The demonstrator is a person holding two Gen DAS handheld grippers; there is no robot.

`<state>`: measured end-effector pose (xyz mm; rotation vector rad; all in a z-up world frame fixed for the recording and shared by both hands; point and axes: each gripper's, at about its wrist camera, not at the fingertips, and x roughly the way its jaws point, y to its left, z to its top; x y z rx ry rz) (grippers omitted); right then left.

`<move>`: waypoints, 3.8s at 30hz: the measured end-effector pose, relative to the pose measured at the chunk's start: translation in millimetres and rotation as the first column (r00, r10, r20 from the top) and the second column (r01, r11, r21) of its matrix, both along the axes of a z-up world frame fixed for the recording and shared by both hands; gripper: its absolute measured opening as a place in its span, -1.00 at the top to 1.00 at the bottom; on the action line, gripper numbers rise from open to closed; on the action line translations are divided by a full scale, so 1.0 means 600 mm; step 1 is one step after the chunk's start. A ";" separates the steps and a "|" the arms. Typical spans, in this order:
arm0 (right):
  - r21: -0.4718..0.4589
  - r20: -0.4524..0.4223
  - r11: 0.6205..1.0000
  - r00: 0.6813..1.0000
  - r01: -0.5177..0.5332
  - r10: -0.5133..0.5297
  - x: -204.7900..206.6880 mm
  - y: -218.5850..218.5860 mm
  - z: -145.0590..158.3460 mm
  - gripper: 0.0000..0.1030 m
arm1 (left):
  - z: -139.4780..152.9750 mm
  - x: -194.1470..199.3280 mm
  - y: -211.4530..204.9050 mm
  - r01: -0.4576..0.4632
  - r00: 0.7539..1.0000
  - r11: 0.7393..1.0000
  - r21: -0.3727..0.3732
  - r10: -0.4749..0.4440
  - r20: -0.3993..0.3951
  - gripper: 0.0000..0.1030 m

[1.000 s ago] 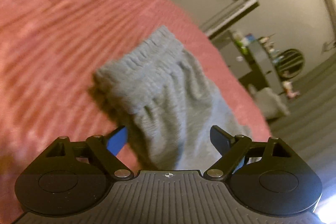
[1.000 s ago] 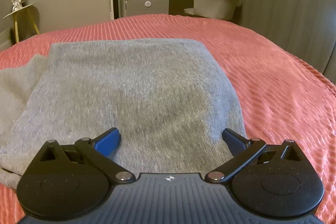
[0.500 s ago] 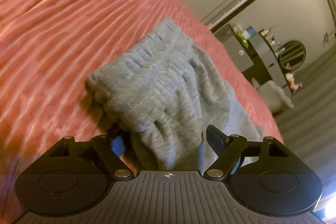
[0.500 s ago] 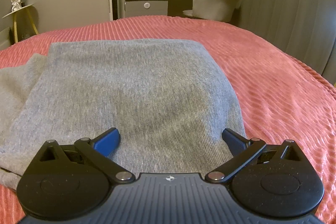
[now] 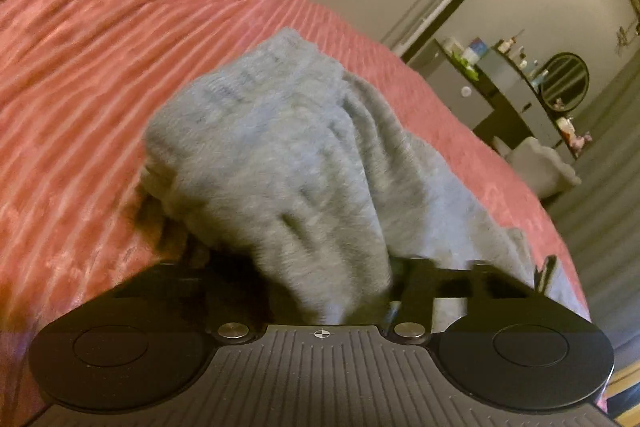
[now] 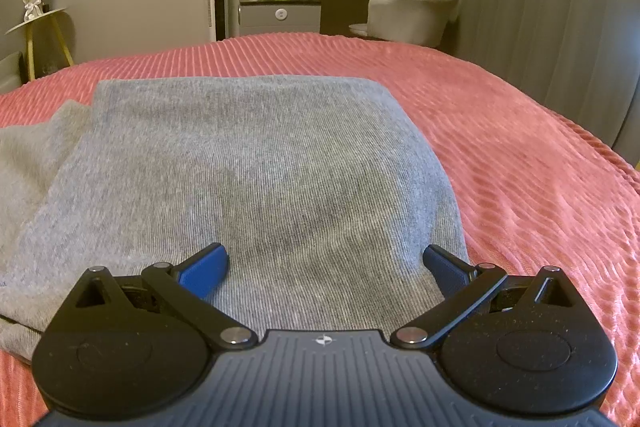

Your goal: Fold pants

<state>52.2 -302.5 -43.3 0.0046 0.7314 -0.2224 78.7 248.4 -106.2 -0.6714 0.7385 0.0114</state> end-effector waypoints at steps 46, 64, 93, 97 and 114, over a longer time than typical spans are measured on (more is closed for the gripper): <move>0.634 0.093 0.738 0.925 0.232 -0.370 -0.088 -0.245 0.055 -1.00 | 0.115 -0.077 -0.767 0.566 0.652 0.407 0.717 -0.753 -0.088 -0.47; 0.724 -0.032 0.662 0.969 0.191 -0.244 0.033 -0.160 0.034 -0.74 | 0.117 -0.051 -0.430 0.280 0.960 0.899 0.337 -0.263 -0.094 -0.87; 0.367 0.141 0.909 0.954 0.199 -0.266 -0.063 -0.109 0.109 -0.80 | 0.130 -0.028 -0.430 0.247 0.969 0.885 0.395 -0.225 -0.101 -0.87; 0.267 0.257 0.958 0.951 0.102 -0.173 -0.071 -0.072 0.117 -0.93 | 0.148 0.019 -0.411 0.236 0.970 0.868 0.436 -0.236 -0.056 -0.87; 0.258 -0.019 0.960 0.993 0.114 -0.113 -0.019 -0.069 0.017 -0.93 | 0.084 0.245 -0.370 0.476 0.866 0.865 -0.160 -0.493 -0.089 0.18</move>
